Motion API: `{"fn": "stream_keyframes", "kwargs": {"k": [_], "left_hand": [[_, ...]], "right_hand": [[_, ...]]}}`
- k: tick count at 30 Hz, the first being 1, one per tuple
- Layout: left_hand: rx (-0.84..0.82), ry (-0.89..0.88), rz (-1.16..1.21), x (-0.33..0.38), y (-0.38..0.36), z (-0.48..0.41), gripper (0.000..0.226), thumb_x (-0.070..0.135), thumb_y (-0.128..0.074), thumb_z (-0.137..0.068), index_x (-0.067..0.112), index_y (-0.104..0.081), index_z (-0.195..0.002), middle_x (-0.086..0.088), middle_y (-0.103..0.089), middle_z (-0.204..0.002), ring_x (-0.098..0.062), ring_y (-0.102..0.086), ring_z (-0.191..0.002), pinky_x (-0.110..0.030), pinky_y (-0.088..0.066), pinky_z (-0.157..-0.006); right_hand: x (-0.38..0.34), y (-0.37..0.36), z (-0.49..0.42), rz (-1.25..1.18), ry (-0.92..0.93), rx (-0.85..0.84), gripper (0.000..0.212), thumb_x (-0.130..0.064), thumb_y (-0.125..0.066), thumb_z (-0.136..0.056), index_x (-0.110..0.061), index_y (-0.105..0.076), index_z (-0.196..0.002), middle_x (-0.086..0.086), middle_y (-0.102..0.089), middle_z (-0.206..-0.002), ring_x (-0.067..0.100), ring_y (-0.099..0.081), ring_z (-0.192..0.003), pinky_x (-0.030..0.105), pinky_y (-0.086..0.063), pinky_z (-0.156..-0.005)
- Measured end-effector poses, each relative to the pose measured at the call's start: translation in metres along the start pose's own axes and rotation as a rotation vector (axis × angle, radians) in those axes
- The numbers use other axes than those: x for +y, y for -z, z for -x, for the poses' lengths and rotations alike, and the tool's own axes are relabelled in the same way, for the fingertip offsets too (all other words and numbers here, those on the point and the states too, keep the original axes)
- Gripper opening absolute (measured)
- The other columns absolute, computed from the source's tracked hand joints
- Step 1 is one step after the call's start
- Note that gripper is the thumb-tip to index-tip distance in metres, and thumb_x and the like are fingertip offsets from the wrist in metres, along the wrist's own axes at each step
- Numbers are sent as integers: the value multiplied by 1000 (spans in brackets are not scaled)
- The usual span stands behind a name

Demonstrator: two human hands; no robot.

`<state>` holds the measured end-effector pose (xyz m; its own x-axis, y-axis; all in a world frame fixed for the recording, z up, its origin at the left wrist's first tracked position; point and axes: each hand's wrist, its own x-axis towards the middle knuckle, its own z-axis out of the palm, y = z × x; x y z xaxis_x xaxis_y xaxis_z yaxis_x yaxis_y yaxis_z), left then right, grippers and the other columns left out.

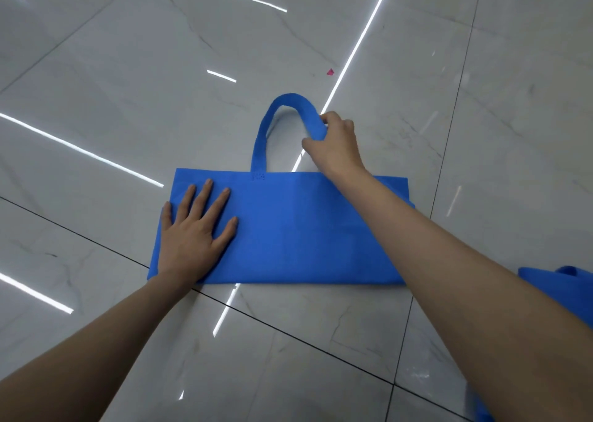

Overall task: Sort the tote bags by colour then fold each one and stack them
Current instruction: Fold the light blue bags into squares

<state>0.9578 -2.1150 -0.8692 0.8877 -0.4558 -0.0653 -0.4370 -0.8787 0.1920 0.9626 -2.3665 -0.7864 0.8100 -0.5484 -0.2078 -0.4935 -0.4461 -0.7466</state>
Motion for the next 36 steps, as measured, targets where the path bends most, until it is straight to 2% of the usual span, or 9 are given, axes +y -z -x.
{"fn": "stream_keyframes", "kwargs": {"k": [4, 10, 14, 17, 21, 24, 28, 31, 36], "left_hand": [[-1, 1, -5, 1, 1, 0, 68, 65, -10, -86, 38, -20, -147, 7, -15, -157, -18, -9, -144, -46, -3, -115], [3, -9, 7, 0, 1, 0, 67, 65, -11, -86, 38, -22, -147, 8, -16, -157, -18, -10, -144, -47, -4, -115], [8, -9, 5, 0, 1, -1, 67, 65, -11, -86, 37, -22, -146, 7, -17, -156, -18, -10, -144, -47, -5, -115], [2, -7, 0, -1, 0, 0, 66, 65, -11, -87, 38, -21, -146, 8, -16, -157, -17, -9, -144, -47, -3, -115], [-8, -1, 0, 0, 1, 0, 67, 65, -10, -86, 38, -21, -146, 8, -15, -157, -17, -8, -144, -45, -2, -115], [-13, 0, -11, 0, 1, 0, 67, 66, -9, -85, 40, -19, -146, 9, -14, -157, -17, -7, -144, -45, -1, -114], [-47, 14, -9, 0, 2, -2, 71, 68, -6, -82, 41, -18, -147, 8, -12, -157, -17, -7, -145, -45, -3, -114], [-89, 34, 13, 3, 6, -1, 71, 69, -5, -81, 43, -14, -146, 10, -7, -158, -16, -3, -145, -43, -2, -114], [-63, 165, 141, 19, 34, -16, 42, 45, -28, -98, 31, -47, -133, 2, -33, -149, -21, -25, -137, -43, -13, -110]], "right_hand": [[16, -7, 10, 356, -209, -110, 70, -46, -69, -81, -11, -34, -130, 9, -47, -122, 30, -55, -103, 38, -45, -82], [22, -19, -2, 210, -369, 3, 39, -33, -62, -85, -9, -49, -113, 3, -62, -105, 23, -58, -91, 34, -44, -81], [19, -17, -5, 313, -370, -132, 38, -39, -68, -81, -16, -49, -105, 4, -54, -110, 28, -57, -101, 40, -45, -93], [20, -13, -3, 423, -217, 25, 14, -24, -56, -86, -14, -49, -94, 5, -52, -107, 27, -51, -100, 36, -43, -87], [9, -5, 20, -333, 47, 87, 15, -13, -55, -89, -16, -41, -90, 4, -58, -84, 14, -52, -72, 18, -41, -59], [-4, 14, 40, -587, 192, 53, 41, -5, -59, -87, -22, -38, -117, 0, -59, -81, 4, -54, -71, 11, -43, -66], [7, 27, 79, -261, 416, -13, 58, 7, -54, -77, -17, -47, -130, -8, -56, -91, 4, -53, -81, 16, -44, -76], [52, 2, 117, 243, 691, 109, 46, 2, -49, -66, -7, -64, -109, 4, -63, -98, 24, -52, -99, 39, -47, -87], [113, -52, 162, 438, 456, 159, 52, 11, -67, -67, -12, -65, -114, 12, -56, -130, 29, -35, -129, 41, -47, -95]]}}
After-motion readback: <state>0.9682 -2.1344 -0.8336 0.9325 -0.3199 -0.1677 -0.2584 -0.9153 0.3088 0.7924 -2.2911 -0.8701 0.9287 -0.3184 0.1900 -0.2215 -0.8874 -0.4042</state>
